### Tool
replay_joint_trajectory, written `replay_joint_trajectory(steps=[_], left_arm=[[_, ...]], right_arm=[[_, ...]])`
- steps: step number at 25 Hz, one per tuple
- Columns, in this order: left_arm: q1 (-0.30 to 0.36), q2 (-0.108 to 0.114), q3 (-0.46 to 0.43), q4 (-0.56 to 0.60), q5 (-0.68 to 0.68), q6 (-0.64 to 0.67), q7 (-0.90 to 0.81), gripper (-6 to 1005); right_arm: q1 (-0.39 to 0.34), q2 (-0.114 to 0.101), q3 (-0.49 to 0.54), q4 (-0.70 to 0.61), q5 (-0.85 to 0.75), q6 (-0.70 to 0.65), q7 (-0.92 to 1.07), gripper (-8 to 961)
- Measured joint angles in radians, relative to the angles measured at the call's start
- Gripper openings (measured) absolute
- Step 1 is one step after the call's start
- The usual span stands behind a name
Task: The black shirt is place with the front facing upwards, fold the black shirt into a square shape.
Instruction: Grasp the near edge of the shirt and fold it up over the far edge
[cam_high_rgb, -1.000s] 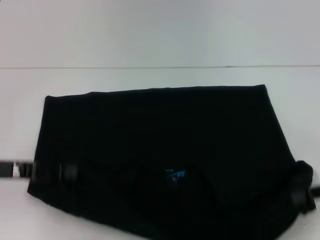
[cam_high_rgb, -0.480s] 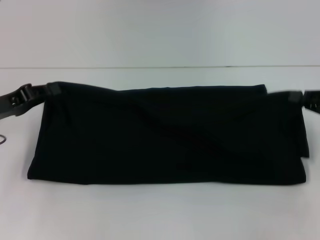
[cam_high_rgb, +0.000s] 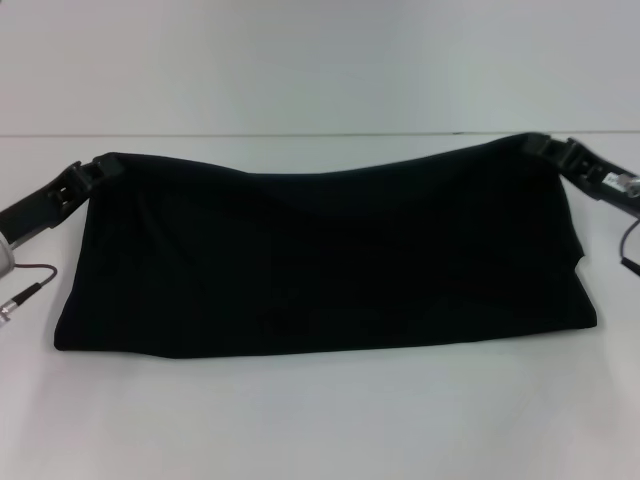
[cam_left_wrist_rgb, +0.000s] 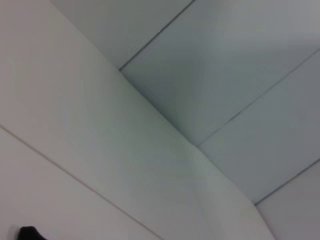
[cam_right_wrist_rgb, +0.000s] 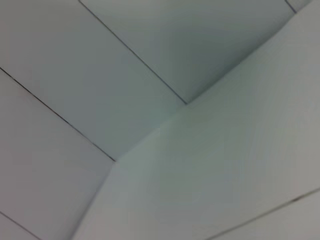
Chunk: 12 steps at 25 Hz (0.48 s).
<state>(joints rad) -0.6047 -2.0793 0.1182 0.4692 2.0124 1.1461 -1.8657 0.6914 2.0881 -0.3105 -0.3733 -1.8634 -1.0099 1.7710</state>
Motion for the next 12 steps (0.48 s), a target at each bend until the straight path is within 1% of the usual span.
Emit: replay_joint_trajectory(steps=[1, 5, 7, 12], left_arm=[[0.000, -0.007, 0.000, -0.006, -0.013, -0.018, 0.020, 71], [-0.007, -0.027, 0.000, -0.020, -0.051, -0.084, 0.069, 71], [-0.012, -0.038, 0.002, -0.027, -0.076, -0.122, 0.098, 71], [-0.029, -0.045, 0.002, -0.057, -0.139, -0.190, 0.170, 71]], right_arm=[[0.000, 0.000, 0.000, 0.000, 0.000, 0.000, 0.000, 48], [0.030, 0.004, 0.006, 0.047, 0.013, 0.097, -0.084, 51], [0.035, 0.006, 0.005, 0.068, 0.050, 0.131, -0.131, 52], [0.038, 0.005, 0.002, 0.105, 0.157, 0.185, -0.233, 55]])
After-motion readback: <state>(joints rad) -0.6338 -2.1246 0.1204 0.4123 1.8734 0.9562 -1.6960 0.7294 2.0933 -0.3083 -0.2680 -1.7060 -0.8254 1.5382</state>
